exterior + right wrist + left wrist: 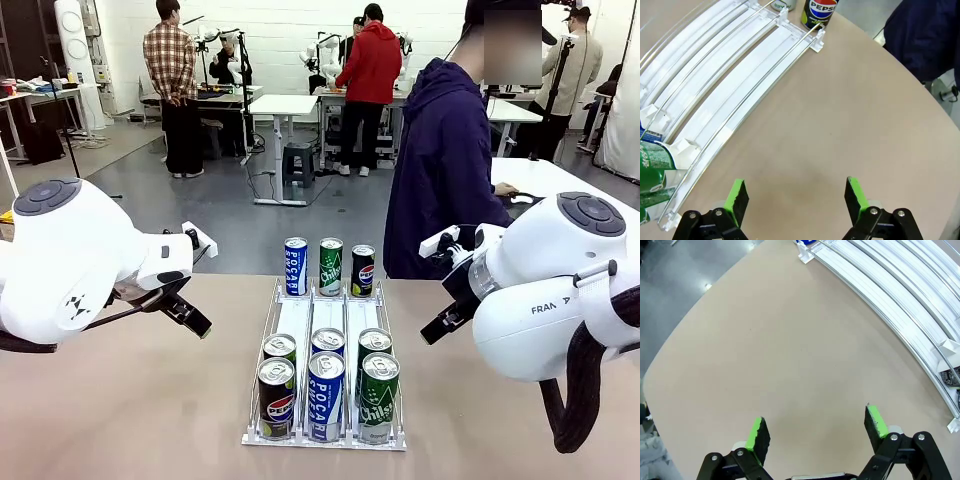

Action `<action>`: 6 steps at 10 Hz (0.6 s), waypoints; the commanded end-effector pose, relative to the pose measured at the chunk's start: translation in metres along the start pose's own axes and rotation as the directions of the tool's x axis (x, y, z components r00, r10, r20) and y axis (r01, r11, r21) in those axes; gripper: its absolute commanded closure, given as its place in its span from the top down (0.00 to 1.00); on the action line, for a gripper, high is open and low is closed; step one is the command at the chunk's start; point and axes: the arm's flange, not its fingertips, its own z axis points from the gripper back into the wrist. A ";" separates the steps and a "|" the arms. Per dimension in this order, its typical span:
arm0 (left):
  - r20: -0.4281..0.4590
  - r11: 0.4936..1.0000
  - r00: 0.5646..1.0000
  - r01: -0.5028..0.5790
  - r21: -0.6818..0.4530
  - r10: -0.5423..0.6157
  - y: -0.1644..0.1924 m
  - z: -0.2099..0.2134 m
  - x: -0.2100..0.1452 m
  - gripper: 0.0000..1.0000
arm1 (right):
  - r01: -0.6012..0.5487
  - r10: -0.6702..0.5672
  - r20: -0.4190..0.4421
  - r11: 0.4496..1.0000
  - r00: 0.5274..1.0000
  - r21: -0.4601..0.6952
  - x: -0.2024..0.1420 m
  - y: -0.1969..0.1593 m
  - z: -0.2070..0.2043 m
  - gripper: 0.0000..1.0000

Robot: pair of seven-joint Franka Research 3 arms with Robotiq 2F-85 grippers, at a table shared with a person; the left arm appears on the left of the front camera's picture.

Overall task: Retrieve and hand over the desired beverage to the person.
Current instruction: Pick up a can of the same type that the person held from the Automatic Can Dispenser.

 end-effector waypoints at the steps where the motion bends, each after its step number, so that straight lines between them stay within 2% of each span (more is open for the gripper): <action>1: 0.000 1.000 1.000 -0.001 0.000 0.001 0.000 0.000 0.000 1.00 | 0.001 -0.001 0.000 1.000 1.000 0.000 0.000 0.000 0.000 1.00; 6: 0.000 1.000 1.000 -0.001 0.000 0.001 0.000 0.000 0.000 1.00 | 0.001 -0.001 0.000 1.000 1.000 0.000 0.000 0.000 0.000 1.00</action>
